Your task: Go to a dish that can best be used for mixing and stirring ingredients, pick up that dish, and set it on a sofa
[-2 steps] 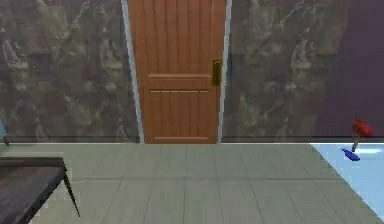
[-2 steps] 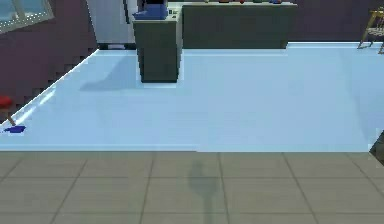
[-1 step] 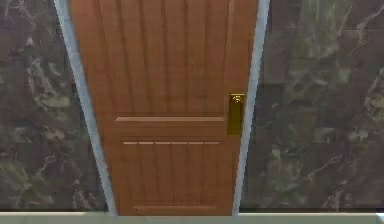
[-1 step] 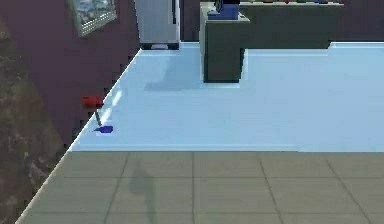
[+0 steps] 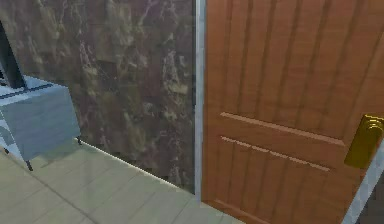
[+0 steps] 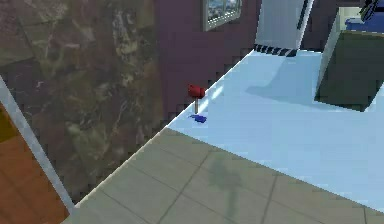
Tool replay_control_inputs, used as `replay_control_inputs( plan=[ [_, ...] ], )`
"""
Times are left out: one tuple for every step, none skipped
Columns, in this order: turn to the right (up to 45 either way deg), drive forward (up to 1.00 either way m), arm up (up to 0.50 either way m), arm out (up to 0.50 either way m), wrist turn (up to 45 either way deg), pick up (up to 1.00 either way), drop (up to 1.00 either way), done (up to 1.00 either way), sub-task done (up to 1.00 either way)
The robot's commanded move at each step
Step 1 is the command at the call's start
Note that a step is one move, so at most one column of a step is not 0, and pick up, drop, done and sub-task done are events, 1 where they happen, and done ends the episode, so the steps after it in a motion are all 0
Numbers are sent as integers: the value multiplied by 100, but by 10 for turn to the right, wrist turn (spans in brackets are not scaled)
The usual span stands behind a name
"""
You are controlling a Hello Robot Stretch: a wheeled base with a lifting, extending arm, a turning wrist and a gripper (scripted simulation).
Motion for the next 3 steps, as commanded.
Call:
replay_control_inputs(
  plan=[
    [0,55,0,0,0,0,0,0,0],
    [-450,0,0,0,0,0,0,0,0],
    [-120,0,0,0,0,0,0,0,0]
  ],
)
